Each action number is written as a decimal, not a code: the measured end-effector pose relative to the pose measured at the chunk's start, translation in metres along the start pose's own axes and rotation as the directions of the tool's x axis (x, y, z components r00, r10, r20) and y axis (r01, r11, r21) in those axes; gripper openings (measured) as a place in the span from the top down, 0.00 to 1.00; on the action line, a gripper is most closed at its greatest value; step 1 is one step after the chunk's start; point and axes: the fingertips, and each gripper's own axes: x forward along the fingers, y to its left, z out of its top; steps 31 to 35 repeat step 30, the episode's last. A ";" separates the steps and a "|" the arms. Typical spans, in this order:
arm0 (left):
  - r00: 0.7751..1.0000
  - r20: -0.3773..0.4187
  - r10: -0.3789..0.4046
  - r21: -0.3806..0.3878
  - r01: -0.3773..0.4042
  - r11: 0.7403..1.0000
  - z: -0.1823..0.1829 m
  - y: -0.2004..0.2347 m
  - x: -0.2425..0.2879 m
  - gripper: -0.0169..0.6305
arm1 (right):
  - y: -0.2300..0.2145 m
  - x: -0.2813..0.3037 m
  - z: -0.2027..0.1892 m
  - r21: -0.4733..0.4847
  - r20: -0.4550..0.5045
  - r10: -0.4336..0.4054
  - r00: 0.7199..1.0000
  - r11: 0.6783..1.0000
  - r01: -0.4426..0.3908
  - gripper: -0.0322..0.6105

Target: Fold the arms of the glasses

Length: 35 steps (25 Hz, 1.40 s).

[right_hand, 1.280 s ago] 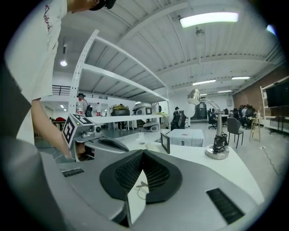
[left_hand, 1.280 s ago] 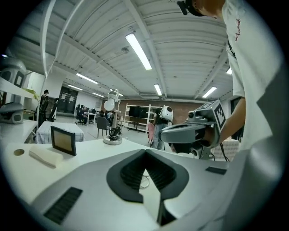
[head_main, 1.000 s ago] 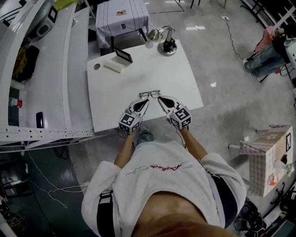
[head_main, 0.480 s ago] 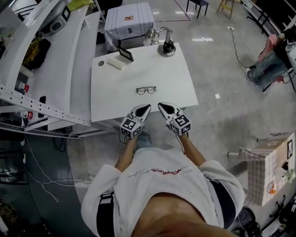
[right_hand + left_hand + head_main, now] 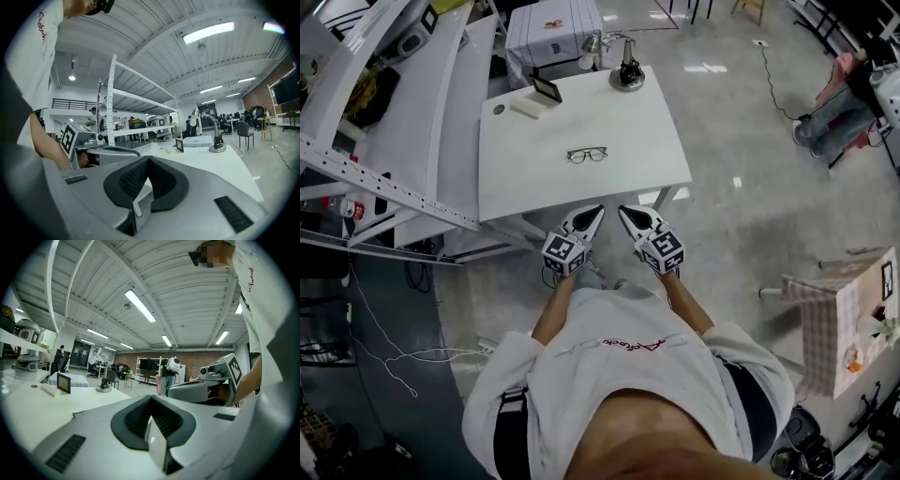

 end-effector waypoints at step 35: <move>0.999 0.024 0.042 -0.001 -0.042 0.999 -0.009 -0.010 -0.040 0.93 | 0.039 -0.001 -0.010 -0.088 -0.046 0.030 0.998 0.996 -0.034 0.94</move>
